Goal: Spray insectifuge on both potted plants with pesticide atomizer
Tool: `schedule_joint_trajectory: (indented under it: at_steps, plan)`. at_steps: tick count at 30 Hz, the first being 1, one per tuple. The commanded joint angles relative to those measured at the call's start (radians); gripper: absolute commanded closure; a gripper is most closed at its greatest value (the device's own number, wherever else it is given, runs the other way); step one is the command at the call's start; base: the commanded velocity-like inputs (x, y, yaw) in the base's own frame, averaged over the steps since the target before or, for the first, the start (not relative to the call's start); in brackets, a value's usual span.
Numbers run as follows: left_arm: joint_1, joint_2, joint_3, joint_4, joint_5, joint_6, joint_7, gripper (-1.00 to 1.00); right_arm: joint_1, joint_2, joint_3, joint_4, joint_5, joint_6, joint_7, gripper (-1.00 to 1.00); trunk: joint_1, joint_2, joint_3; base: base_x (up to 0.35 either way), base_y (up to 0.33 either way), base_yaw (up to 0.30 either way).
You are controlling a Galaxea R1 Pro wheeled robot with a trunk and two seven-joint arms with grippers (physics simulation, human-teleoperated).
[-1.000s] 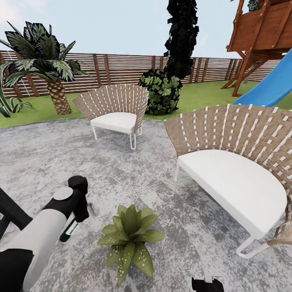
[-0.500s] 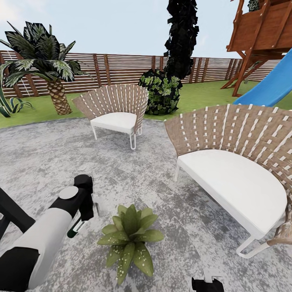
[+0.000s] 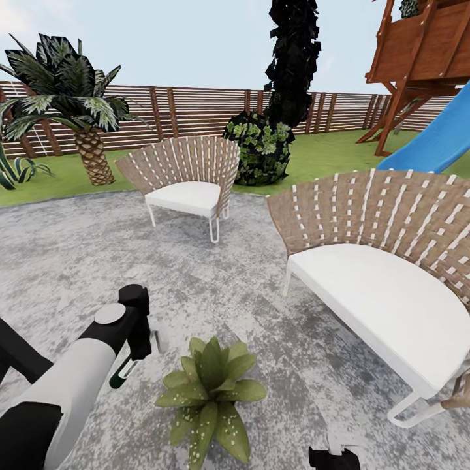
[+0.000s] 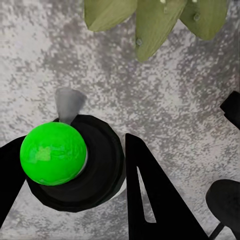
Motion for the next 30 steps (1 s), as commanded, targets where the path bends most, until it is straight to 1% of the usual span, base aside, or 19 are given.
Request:
schedule_joint_trajectory:
  at_steps: [1, 4, 5, 8, 9, 10, 11, 13, 14, 15, 17, 19, 21, 22, 24, 25, 26, 28, 30]
  plan:
    - [0.000, 0.001, -0.003, -0.001, -0.003, 0.010, -0.007, 1.00, 0.000, 0.000, 0.008, -0.001, -0.007, -0.001, -0.004, -1.00, 0.000, 0.000, -0.001, 0.007, 0.001, 0.000]
    - [0.002, 0.007, -0.004, -0.001, -0.002, 0.008, -0.007, 1.00, 0.000, 0.000, 0.008, -0.001, -0.007, -0.001, -0.004, -1.00, 0.000, 0.000, -0.001, 0.002, 0.000, 0.000]
    - [0.003, 0.018, -0.003, 0.000, -0.001, 0.008, -0.007, 1.00, 0.000, 0.000, 0.008, -0.001, -0.007, -0.001, -0.004, -1.00, 0.000, 0.000, -0.001, 0.000, 0.000, 0.000]
    - [0.007, 0.071, -0.002, 0.000, 0.011, -0.010, -0.007, 1.00, 0.000, 0.000, 0.008, -0.001, -0.007, -0.001, -0.004, -1.00, 0.000, 0.000, -0.001, 0.000, 0.000, 0.000]
    - [0.012, 0.091, -0.002, 0.001, 0.034, -0.032, -0.007, 1.00, 0.000, 0.000, 0.008, -0.001, -0.007, -0.001, -0.004, -1.00, 0.000, 0.000, -0.001, 0.000, 0.000, 0.000]
    - [0.015, 0.103, -0.002, 0.001, 0.069, -0.047, -0.007, 1.00, 0.000, 0.000, 0.009, -0.001, -0.007, -0.001, -0.004, -1.00, 0.000, 0.000, -0.001, 0.000, 0.000, 0.000]
    - [0.016, 0.109, -0.003, 0.001, 0.099, -0.056, -0.007, 1.00, 0.000, 0.000, 0.009, -0.001, -0.007, -0.001, -0.004, -1.00, 0.000, 0.000, -0.001, 0.000, 0.000, 0.000]
    - [0.022, 0.105, -0.006, 0.008, 0.123, -0.060, -0.007, 1.00, 0.000, 0.000, 0.009, -0.001, -0.007, -0.001, -0.004, -1.00, 0.000, 0.000, -0.001, 0.000, 0.000, 0.000]
    - [0.026, 0.102, -0.007, 0.011, 0.128, -0.060, -0.007, 1.00, 0.000, 0.000, 0.009, -0.001, -0.007, -0.001, -0.004, -1.00, 0.000, 0.000, -0.001, 0.000, 0.000, 0.000]
    - [0.040, 0.091, -0.009, 0.014, 0.130, -0.059, -0.007, 1.00, 0.000, 0.000, 0.009, -0.001, -0.007, -0.001, -0.004, -1.00, 0.000, 0.000, -0.001, 0.000, 0.000, 0.000]
    - [0.063, 0.064, -0.010, 0.011, 0.125, -0.059, -0.007, 1.00, 0.000, 0.000, 0.009, -0.001, -0.007, -0.001, -0.004, -1.00, 0.000, 0.000, -0.001, 0.000, 0.000, 0.000]
    - [0.068, 0.053, -0.011, 0.008, 0.124, -0.058, -0.007, 1.00, 0.000, 0.000, 0.009, -0.001, -0.007, -0.001, -0.004, -1.00, 0.000, 0.000, -0.001, 0.000, 0.000, 0.000]
    - [0.071, 0.033, -0.013, 0.005, 0.122, -0.056, -0.007, 1.00, 0.000, 0.000, 0.008, -0.001, -0.007, -0.001, -0.004, -1.00, 0.000, 0.000, -0.001, 0.000, 0.000, 0.000]
    - [0.071, 0.030, -0.014, 0.004, 0.121, -0.056, -0.007, 1.00, 0.000, 0.000, 0.008, -0.001, -0.007, -0.001, -0.004, -1.00, 0.000, 0.000, -0.001, 0.000, 0.000, 0.000]
    - [0.072, 0.034, -0.011, 0.003, 0.121, -0.056, -0.007, 1.00, 0.000, 0.000, 0.008, -0.001, -0.007, -0.001, -0.004, -1.00, 0.000, 0.000, -0.001, 0.000, 0.000, 0.000]
    - [0.072, 0.048, -0.009, 0.002, 0.120, -0.057, -0.007, 1.00, 0.000, 0.000, 0.008, -0.001, -0.007, -0.001, -0.004, -1.00, 0.000, 0.000, -0.001, 0.000, 0.000, 0.000]
    - [0.072, 0.078, -0.008, 0.002, 0.120, -0.057, -0.007, 1.00, 0.000, 0.000, 0.008, -0.001, -0.007, -0.001, -0.004, -1.00, 0.000, 0.000, -0.001, 0.000, 0.000, 0.000]
    - [0.072, 0.104, -0.007, 0.002, 0.119, -0.057, -0.007, 1.00, 0.000, 0.000, 0.009, -0.001, -0.007, -0.001, -0.004, -1.00, 0.000, 0.000, -0.001, 0.000, 0.000, 0.000]
    - [0.073, 0.152, -0.006, 0.006, 0.119, -0.058, -0.007, 1.00, 0.000, 0.000, 0.009, -0.001, -0.007, -0.001, -0.004, -1.00, 0.000, 0.000, -0.001, 0.000, 0.000, 0.000]
